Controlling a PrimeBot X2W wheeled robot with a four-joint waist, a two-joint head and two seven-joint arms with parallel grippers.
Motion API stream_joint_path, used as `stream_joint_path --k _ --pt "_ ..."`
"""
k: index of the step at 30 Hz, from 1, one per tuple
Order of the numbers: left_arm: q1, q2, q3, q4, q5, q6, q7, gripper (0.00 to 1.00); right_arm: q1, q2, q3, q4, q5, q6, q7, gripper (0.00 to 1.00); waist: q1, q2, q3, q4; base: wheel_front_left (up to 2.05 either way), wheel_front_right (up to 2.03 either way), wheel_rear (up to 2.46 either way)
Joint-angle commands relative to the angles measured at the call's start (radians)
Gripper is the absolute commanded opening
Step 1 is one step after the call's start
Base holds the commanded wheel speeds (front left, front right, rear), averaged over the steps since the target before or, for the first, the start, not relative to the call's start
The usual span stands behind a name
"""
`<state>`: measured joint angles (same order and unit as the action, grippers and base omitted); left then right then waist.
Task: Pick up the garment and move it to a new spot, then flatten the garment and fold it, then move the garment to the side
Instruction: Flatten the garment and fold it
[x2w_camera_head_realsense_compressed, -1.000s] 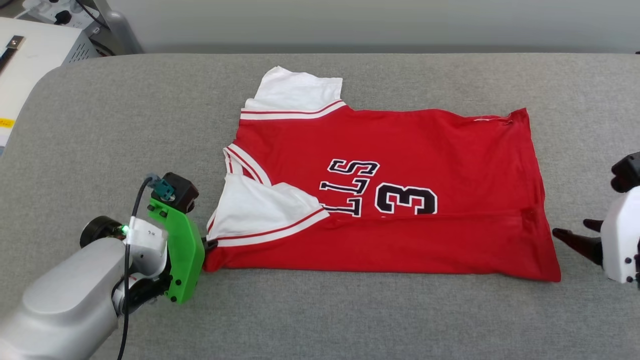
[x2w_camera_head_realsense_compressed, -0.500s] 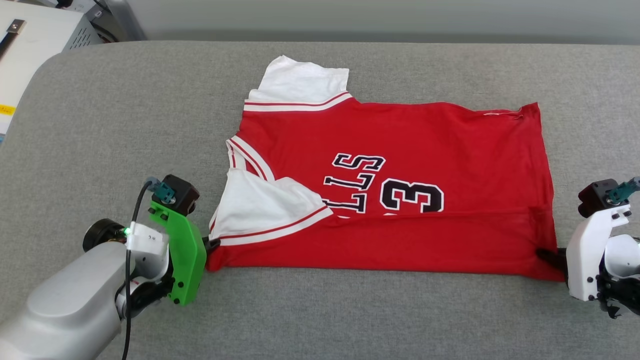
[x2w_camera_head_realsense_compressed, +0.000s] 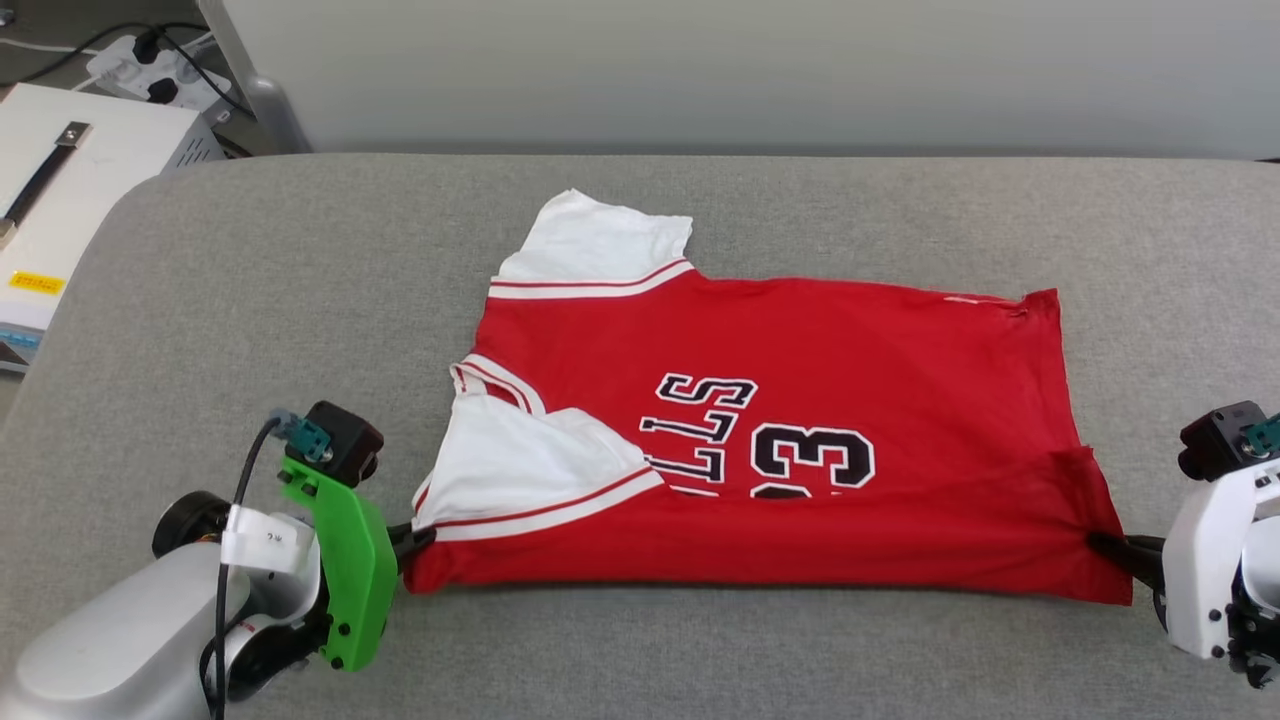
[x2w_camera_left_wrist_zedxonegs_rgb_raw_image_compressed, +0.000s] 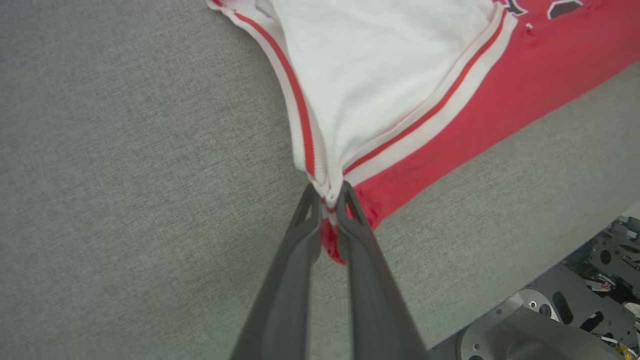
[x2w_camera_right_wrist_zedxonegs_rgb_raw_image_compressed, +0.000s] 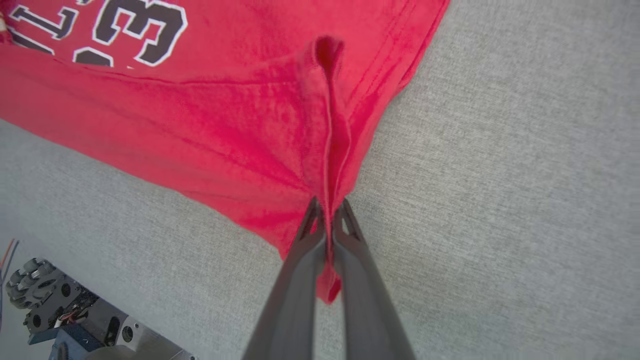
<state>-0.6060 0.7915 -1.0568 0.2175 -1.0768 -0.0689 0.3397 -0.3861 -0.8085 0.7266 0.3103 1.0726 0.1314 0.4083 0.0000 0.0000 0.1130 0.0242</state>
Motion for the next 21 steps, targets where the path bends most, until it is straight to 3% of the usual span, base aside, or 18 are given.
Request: stream_joint_path --k 1,10,15,21 --pt "0.024 0.022 0.005 -0.024 -0.012 0.015 -0.001 0.0 0.028 -0.017 -0.011 -0.019 0.005 -0.001 -0.003 0.0 0.0 0.0 -0.017 0.003 0.0 0.0 0.0" --pt "0.096 0.076 -0.013 -0.135 -0.023 0.073 0.013 0.0 0.136 -0.061 -0.095 -0.101 0.014 -0.001 0.026 0.0 0.0 0.0 -0.012 0.004 0.0 0.0 0.0" --pt "0.104 0.051 -0.015 -0.097 -0.03 0.082 0.004 0.0 0.147 -0.015 -0.134 -0.08 -0.017 -0.001 0.052 0.0 0.0 0.0 0.029 -0.002 0.0 0.0 0.0" --pt "0.108 -0.002 -0.029 -0.002 -0.039 0.061 0.001 0.0 0.139 0.052 -0.142 -0.011 -0.066 -0.001 0.069 0.0 0.0 0.0 0.06 -0.006 0.0 0.0 0.0"
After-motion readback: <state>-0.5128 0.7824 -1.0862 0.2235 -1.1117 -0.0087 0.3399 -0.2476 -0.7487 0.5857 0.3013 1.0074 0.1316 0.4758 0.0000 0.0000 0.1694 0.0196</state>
